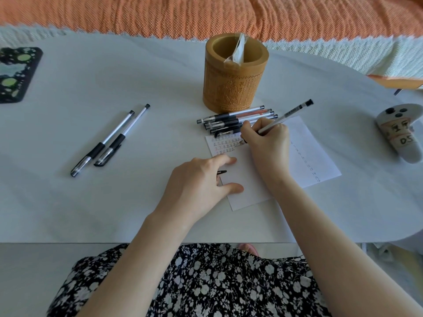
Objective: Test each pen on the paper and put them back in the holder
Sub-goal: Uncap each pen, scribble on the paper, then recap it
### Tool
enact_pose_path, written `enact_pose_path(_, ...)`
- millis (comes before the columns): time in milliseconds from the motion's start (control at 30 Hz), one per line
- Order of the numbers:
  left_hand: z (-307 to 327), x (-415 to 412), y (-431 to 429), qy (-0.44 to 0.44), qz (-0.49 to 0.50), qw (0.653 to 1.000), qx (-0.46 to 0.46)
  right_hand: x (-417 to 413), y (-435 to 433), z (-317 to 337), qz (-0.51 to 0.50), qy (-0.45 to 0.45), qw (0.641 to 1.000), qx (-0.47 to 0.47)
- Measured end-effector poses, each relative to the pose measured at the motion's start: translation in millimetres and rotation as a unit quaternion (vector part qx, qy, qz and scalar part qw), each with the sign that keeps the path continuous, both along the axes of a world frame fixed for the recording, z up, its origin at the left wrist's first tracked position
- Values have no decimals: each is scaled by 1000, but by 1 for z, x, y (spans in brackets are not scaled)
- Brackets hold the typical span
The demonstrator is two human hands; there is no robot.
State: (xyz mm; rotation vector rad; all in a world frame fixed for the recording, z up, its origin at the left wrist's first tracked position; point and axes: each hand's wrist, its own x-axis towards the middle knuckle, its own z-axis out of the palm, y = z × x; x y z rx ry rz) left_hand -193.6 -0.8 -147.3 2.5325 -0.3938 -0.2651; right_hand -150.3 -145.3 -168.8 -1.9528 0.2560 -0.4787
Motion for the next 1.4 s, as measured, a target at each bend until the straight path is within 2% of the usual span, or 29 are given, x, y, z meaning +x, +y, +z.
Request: enact_pose_path(1400, 0, 1, 0, -1, 2, 1000, -4, -1, 0, 1, 4, 2, 1000, -10)
